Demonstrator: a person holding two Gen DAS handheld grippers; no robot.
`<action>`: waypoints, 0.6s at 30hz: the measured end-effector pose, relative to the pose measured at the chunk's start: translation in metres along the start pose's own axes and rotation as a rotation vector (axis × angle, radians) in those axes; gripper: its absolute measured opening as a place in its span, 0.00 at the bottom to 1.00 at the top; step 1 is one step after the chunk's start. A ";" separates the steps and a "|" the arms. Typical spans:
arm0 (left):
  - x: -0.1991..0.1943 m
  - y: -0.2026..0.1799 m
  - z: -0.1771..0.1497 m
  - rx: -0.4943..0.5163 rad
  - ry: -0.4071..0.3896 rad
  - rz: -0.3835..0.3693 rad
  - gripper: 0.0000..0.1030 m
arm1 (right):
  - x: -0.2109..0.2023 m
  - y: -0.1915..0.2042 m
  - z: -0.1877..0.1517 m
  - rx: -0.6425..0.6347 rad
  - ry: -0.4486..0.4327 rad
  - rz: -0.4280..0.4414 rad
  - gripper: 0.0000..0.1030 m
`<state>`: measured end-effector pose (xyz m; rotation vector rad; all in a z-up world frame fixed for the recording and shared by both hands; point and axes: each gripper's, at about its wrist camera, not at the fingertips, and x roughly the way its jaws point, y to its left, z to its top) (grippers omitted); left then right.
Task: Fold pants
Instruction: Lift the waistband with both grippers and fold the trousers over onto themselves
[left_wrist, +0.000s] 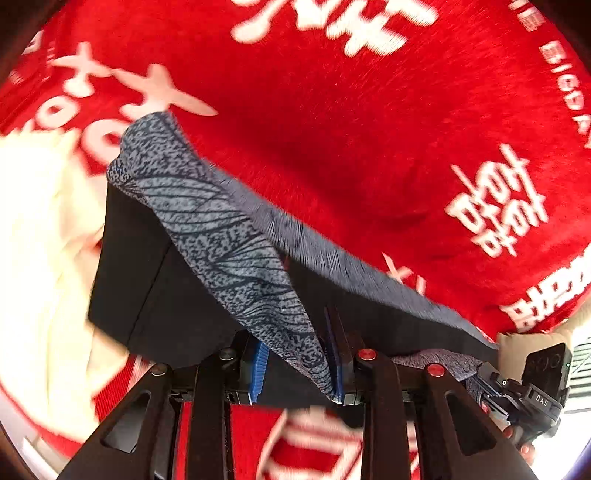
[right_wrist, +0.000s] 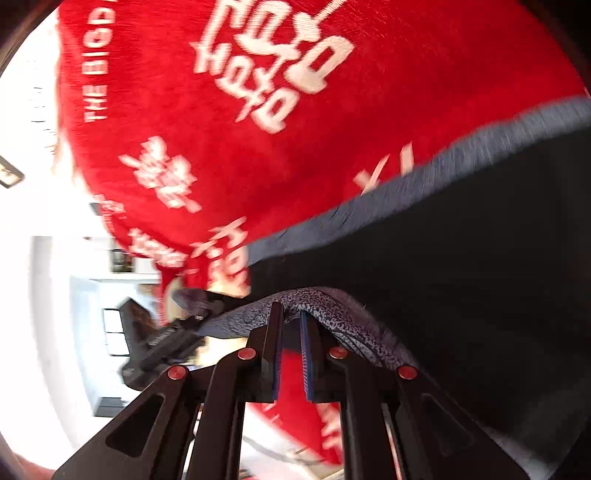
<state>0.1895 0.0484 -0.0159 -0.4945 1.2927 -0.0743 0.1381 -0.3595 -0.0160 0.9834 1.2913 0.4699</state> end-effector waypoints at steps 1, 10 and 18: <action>0.017 -0.003 0.012 0.005 0.006 0.015 0.29 | 0.010 -0.004 0.011 -0.004 0.003 -0.021 0.10; 0.070 -0.007 0.035 0.084 0.064 0.090 0.39 | 0.078 -0.036 0.062 -0.025 0.038 -0.213 0.10; 0.011 -0.004 0.033 0.204 -0.011 0.130 0.84 | 0.077 -0.029 0.067 -0.036 0.070 -0.245 0.37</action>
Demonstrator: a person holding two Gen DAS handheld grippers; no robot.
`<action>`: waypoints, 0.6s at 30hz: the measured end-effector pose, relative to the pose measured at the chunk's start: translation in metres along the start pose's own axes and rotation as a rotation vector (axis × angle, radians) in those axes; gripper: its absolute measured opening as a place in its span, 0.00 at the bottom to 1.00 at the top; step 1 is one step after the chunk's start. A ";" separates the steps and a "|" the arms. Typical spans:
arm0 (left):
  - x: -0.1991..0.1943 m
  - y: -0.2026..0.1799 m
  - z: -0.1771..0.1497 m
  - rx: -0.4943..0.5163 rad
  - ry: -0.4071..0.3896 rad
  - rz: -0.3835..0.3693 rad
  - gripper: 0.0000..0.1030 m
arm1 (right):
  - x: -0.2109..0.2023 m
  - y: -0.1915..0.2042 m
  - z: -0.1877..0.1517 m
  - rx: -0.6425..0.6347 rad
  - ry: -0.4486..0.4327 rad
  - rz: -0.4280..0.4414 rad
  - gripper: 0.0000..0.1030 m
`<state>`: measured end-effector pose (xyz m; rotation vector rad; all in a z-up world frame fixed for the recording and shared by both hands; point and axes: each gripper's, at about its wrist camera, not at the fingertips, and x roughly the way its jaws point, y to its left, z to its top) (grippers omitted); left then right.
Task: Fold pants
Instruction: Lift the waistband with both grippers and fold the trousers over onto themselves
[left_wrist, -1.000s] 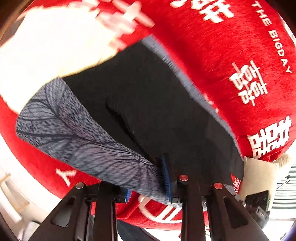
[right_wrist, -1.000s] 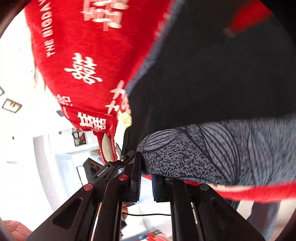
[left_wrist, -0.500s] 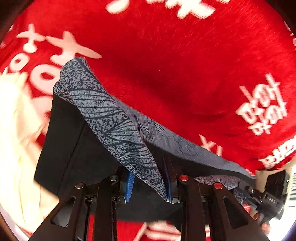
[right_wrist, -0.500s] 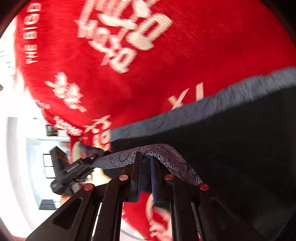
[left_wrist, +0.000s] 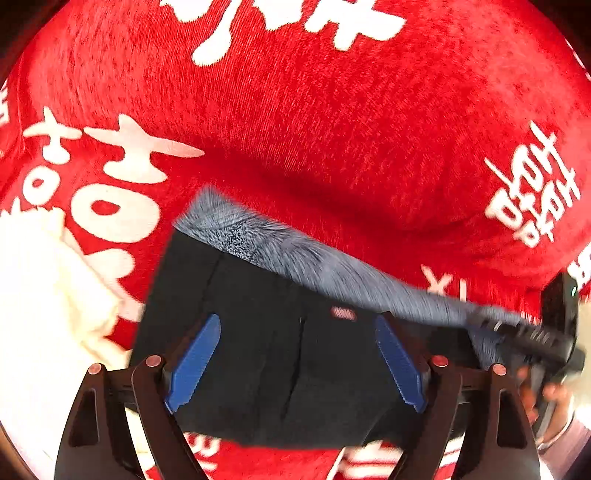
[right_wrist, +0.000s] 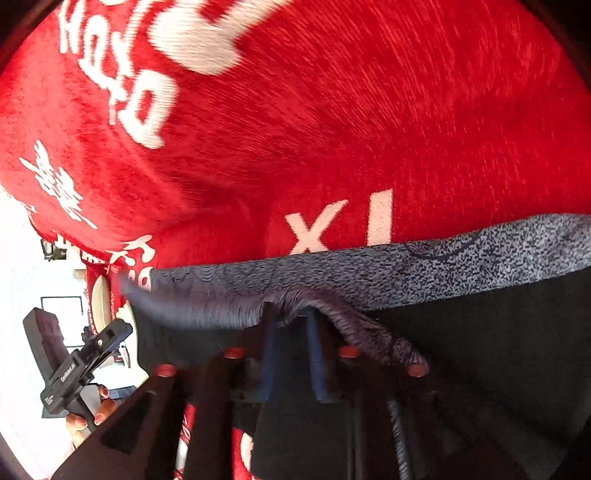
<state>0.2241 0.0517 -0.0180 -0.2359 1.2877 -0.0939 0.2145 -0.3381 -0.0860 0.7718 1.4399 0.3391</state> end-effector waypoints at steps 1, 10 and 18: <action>-0.001 -0.002 -0.003 0.036 0.006 0.024 0.84 | -0.005 0.005 -0.001 -0.004 -0.010 0.010 0.52; 0.029 -0.038 -0.040 0.179 0.091 0.085 0.84 | -0.054 0.034 -0.066 -0.069 -0.061 -0.090 0.58; 0.004 -0.152 -0.116 0.481 0.187 -0.102 0.84 | -0.135 -0.035 -0.186 0.159 -0.177 -0.257 0.60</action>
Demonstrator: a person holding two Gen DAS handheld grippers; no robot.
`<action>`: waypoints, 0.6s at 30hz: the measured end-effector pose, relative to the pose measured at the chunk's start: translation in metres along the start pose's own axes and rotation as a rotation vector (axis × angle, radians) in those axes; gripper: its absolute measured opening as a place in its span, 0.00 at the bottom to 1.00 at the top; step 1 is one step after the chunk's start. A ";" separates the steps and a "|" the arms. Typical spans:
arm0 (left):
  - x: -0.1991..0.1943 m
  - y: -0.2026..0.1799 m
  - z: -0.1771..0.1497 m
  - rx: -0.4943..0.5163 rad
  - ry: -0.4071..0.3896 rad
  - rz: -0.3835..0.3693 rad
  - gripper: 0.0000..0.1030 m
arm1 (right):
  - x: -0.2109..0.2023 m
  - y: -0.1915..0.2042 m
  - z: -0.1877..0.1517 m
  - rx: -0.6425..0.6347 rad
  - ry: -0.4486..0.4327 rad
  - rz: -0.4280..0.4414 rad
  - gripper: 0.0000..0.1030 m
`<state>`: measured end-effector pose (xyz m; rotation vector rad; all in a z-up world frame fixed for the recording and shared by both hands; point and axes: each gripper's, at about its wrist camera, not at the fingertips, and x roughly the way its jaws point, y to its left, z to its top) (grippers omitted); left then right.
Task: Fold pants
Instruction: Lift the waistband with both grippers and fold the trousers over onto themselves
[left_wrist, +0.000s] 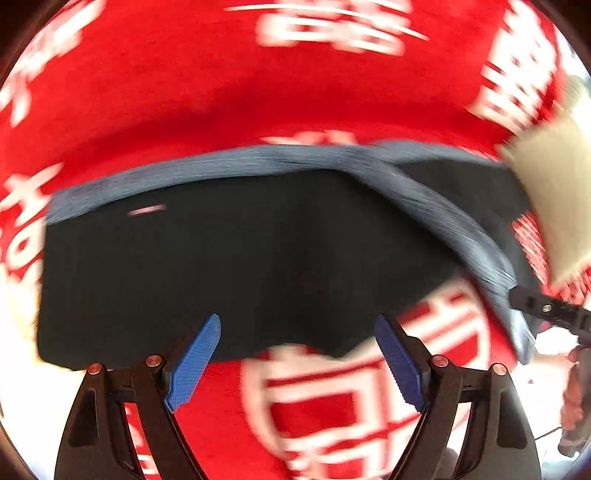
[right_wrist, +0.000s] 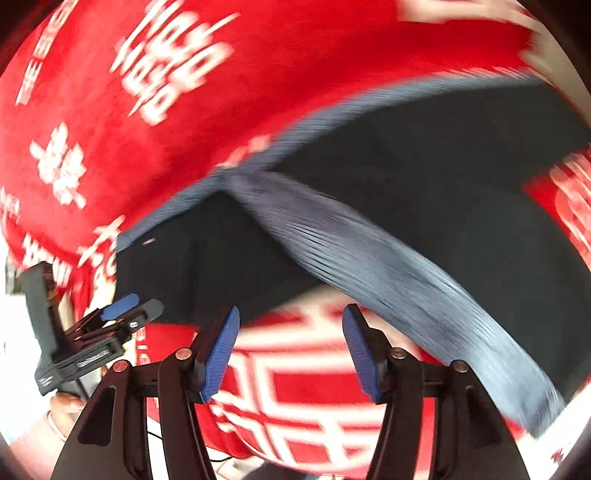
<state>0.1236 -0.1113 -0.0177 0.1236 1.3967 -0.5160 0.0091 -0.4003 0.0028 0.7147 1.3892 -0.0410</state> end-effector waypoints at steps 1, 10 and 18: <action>0.003 -0.019 0.000 0.031 0.011 -0.027 0.84 | -0.008 -0.014 -0.009 0.025 -0.015 -0.019 0.60; 0.047 -0.167 0.001 0.148 0.106 -0.154 0.84 | -0.068 -0.161 -0.089 0.217 -0.034 -0.160 0.61; 0.090 -0.209 -0.004 0.064 0.177 -0.054 0.84 | -0.061 -0.232 -0.118 0.259 0.035 -0.052 0.61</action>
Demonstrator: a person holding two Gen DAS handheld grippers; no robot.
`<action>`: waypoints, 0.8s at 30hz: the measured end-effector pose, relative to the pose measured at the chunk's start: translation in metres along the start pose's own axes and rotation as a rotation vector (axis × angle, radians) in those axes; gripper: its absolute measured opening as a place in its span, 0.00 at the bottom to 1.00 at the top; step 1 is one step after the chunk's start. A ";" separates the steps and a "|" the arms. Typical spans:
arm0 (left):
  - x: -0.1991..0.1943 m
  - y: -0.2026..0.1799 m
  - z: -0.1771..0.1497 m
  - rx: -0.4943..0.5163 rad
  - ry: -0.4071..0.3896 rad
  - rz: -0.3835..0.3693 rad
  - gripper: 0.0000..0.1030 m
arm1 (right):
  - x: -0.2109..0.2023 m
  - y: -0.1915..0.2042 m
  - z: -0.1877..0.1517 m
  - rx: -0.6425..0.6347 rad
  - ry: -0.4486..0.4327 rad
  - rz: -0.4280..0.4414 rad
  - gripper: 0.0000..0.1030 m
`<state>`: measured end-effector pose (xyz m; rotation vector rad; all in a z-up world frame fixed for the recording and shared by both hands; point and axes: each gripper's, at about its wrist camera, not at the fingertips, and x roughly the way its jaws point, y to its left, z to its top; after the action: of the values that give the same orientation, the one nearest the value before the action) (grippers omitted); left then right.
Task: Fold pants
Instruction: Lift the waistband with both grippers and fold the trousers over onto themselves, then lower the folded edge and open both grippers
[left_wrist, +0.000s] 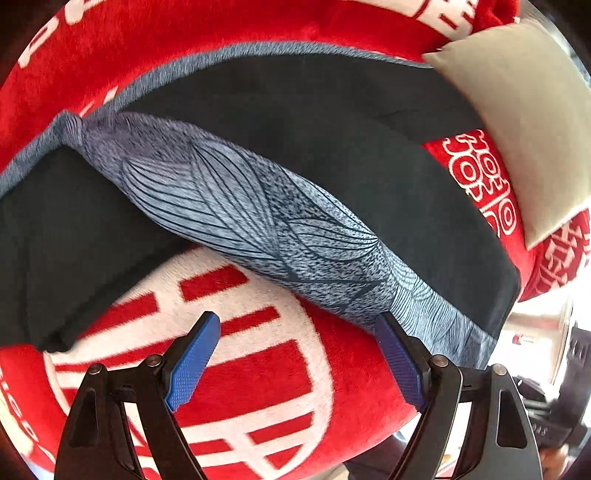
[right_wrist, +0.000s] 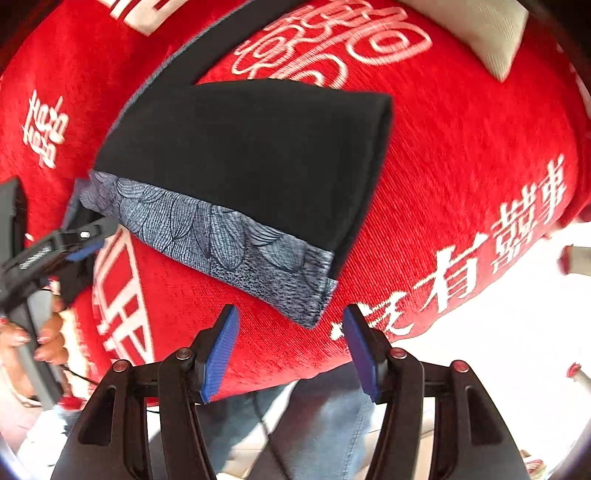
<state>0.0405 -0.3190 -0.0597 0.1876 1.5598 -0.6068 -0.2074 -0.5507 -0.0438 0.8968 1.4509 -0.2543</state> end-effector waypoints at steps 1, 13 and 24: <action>0.002 -0.003 0.000 -0.014 0.004 0.000 0.84 | 0.001 -0.004 0.002 0.005 0.001 0.024 0.60; 0.008 -0.043 0.032 -0.074 0.005 -0.091 0.33 | -0.011 0.000 0.045 -0.014 0.076 0.392 0.03; -0.054 -0.045 0.110 -0.096 -0.175 -0.100 0.29 | -0.103 0.051 0.203 -0.263 -0.131 0.383 0.03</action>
<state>0.1207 -0.3970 0.0074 -0.0157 1.4308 -0.6087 -0.0403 -0.6875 0.0442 0.9028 1.1336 0.1582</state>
